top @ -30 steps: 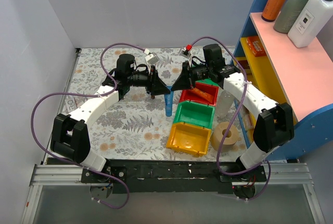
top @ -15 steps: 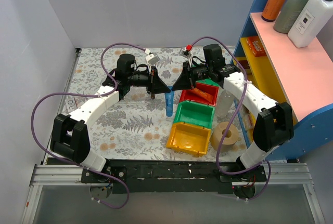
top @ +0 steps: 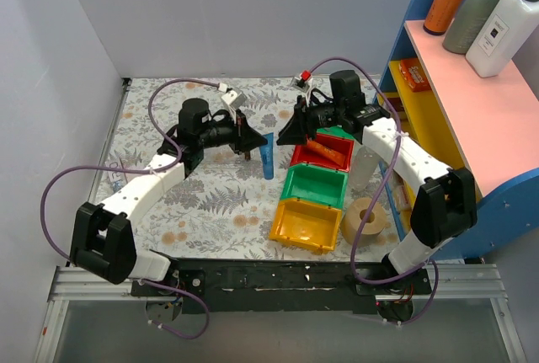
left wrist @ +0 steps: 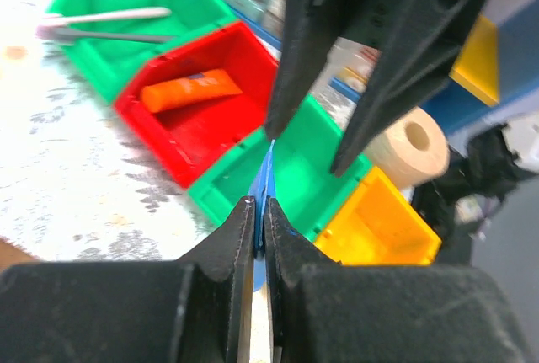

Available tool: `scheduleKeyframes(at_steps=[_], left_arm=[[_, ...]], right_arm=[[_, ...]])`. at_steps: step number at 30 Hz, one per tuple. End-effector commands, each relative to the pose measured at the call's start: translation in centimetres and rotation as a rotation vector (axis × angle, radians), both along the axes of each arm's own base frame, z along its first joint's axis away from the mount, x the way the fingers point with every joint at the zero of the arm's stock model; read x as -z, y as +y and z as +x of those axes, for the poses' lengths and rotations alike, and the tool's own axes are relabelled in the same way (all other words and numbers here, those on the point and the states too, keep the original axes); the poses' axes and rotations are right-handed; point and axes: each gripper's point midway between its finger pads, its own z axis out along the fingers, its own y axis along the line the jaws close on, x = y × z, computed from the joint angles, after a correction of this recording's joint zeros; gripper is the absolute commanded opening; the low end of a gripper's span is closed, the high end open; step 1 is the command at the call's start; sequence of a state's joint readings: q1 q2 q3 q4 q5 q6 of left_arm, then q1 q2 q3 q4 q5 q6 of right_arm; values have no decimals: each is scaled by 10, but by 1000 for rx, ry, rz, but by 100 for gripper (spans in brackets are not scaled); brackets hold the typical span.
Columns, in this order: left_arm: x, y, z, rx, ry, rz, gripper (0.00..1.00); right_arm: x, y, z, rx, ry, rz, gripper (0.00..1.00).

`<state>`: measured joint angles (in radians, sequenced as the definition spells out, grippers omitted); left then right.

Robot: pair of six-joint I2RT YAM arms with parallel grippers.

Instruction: Prepare toiletry sets of a toothbrush and toothpaste on the tray

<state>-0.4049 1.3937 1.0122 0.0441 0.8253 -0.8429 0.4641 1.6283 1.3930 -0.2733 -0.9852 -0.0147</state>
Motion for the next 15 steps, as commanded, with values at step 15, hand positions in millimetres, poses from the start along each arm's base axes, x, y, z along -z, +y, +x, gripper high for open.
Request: scheduleKeyframes(at_steps=[15], left_arm=[[-39, 184, 97, -978, -217, 124, 0]], right_arm=[[-68, -50, 20, 328, -356, 138, 50]])
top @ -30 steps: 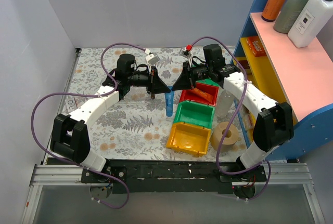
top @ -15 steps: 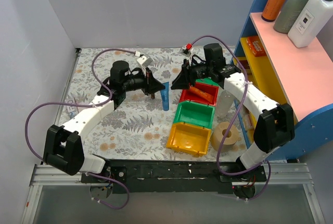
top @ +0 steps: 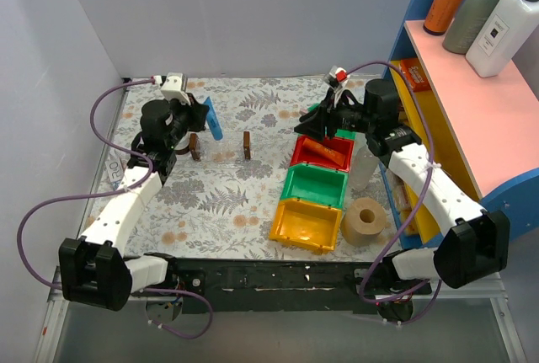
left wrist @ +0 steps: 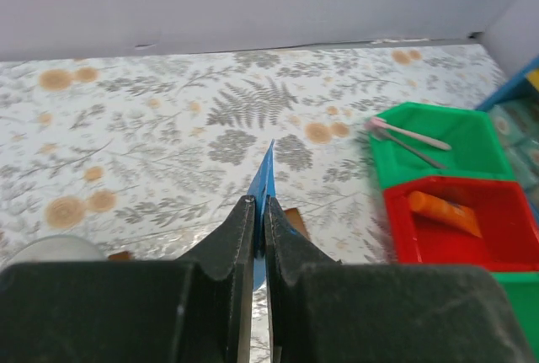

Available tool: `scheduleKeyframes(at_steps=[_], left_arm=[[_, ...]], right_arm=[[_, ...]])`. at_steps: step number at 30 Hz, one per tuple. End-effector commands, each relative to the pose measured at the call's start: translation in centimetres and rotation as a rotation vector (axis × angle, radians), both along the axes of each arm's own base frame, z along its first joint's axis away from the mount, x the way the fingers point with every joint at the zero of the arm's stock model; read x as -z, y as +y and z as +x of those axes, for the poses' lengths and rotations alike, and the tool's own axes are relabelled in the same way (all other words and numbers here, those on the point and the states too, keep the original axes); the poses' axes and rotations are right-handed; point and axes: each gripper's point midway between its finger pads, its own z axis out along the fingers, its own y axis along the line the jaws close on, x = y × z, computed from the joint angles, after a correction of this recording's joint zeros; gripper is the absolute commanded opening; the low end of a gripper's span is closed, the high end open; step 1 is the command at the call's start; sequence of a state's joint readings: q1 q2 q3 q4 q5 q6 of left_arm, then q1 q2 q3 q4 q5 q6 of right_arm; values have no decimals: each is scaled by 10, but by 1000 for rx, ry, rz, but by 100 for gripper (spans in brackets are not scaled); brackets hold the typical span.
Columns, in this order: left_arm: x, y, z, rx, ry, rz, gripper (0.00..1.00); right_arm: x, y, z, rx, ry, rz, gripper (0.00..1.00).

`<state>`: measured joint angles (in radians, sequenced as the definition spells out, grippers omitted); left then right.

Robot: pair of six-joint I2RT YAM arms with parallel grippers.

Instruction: Prepare toiletry sets of a toothbrush and toothpaste on the tray

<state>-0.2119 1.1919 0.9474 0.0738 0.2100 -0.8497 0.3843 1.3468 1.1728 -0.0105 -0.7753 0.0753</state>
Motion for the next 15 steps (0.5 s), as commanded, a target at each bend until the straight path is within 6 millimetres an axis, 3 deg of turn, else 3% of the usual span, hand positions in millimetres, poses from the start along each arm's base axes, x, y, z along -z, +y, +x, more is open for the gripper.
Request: scheduleKeyframes(at_steps=[1, 6, 15], left_arm=[[5, 39, 13, -196, -8, 50, 0], [10, 58, 26, -281, -6, 74, 0], [25, 57, 46, -290, 33, 77, 0]], right_arm=[[-22, -2, -1, 24, -118, 58, 50], [-22, -2, -3, 17, -118, 66, 50], [-21, 1, -4, -3, -106, 76, 50]])
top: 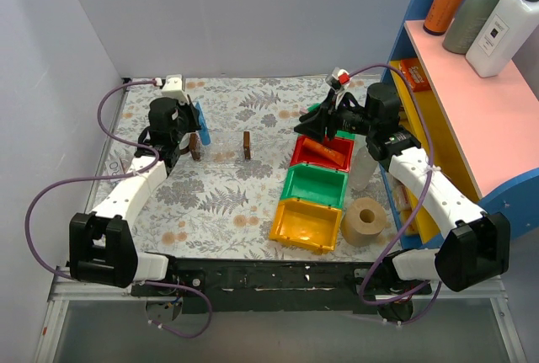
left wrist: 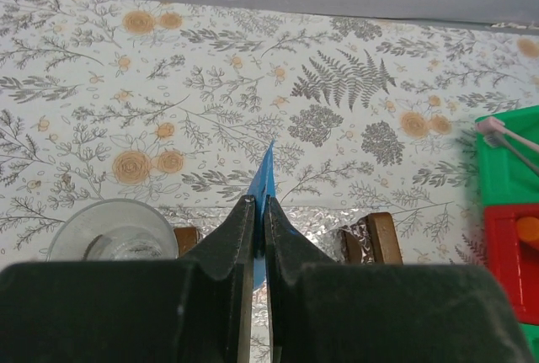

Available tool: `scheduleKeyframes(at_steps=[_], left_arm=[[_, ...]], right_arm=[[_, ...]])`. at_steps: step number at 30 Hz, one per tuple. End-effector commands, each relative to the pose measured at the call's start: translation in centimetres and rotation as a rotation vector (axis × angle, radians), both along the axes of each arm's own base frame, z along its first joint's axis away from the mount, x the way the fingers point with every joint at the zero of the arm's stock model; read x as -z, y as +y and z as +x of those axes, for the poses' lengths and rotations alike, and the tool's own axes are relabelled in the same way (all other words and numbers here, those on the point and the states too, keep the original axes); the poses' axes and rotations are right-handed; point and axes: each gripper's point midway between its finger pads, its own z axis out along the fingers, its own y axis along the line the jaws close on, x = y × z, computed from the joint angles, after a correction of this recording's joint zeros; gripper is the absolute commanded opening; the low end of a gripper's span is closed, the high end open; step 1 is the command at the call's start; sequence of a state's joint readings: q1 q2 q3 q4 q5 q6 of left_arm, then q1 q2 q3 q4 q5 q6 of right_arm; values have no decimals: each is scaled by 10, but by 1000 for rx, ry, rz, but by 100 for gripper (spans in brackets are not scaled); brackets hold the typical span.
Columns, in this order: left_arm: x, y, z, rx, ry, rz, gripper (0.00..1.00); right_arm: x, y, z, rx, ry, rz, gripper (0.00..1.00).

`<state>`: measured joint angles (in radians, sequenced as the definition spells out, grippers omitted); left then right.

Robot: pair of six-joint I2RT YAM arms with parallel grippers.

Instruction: Prepare toiletry sets of a toothbrush and toothpaste on the tray

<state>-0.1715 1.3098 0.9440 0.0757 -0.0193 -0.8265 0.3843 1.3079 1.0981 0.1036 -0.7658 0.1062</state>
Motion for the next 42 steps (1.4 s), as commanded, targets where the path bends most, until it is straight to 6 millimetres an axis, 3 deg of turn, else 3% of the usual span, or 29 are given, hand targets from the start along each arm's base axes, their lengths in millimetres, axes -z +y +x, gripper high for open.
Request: scheduleKeyframes(at_steps=[1, 7, 33, 42], left_arm=[[-25, 5, 13, -24, -73, 9, 0], [-15, 5, 16, -26, -56, 19, 0], [-13, 8, 19, 10, -77, -44, 0], [-3, 8, 21, 14, -51, -49, 0]], right_arm=[[-18, 3, -1, -17, -59, 36, 50], [-15, 4, 3, -20, -46, 37, 50], [-2, 11, 8, -54, 8, 35, 49], [-1, 11, 7, -55, 11, 35, 50]])
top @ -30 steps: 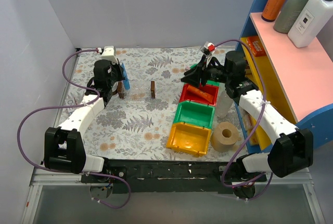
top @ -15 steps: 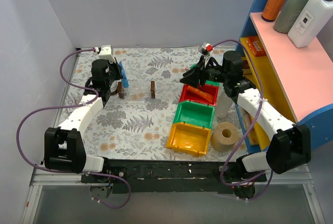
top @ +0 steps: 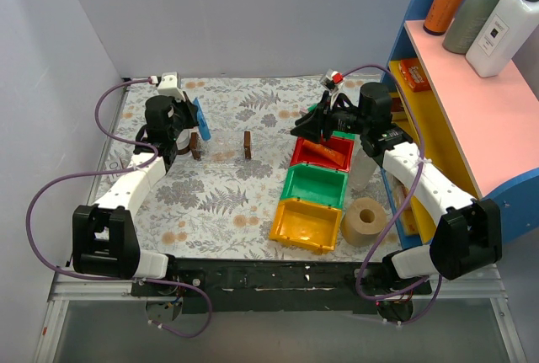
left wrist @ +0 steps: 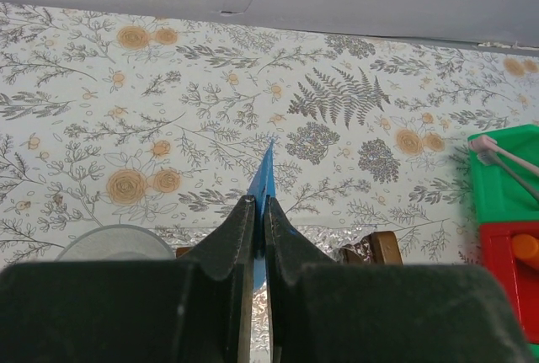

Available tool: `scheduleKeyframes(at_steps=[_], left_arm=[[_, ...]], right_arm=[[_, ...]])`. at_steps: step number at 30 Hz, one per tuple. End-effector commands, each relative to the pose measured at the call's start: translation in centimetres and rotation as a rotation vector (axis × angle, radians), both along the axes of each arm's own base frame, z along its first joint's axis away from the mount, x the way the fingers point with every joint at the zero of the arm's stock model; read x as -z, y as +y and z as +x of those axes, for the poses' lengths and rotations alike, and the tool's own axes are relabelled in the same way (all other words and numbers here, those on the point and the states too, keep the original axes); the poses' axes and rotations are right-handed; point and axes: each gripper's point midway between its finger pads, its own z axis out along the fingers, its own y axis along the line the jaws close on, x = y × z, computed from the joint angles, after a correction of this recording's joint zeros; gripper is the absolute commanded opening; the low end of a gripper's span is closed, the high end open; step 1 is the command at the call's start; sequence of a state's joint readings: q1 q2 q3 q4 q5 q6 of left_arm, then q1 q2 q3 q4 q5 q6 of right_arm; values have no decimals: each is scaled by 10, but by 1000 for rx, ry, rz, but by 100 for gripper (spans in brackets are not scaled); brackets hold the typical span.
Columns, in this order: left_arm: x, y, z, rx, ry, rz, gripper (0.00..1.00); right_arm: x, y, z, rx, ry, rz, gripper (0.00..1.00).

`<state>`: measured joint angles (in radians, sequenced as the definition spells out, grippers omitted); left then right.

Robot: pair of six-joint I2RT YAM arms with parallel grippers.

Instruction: Prepare toiletry sets of a toothbrush and toothpaste on the tray

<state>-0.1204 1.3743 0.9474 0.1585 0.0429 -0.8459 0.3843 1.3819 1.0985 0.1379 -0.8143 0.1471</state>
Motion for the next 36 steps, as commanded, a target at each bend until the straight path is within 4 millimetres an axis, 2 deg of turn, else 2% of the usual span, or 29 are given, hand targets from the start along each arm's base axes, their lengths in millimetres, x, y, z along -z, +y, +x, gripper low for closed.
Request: scheduleKeyframes(at_steps=[1, 5, 36], left_arm=[[-8, 0, 3, 9, -32, -11, 0], [0, 1, 3, 9, -16, 0, 0], [22, 1, -2, 27, 0, 31, 0]], right_arm=[[-20, 2, 2, -11, -66, 30, 50], [-19, 1, 3, -8, -64, 29, 50], [-19, 2, 1, -16, -58, 34, 50]])
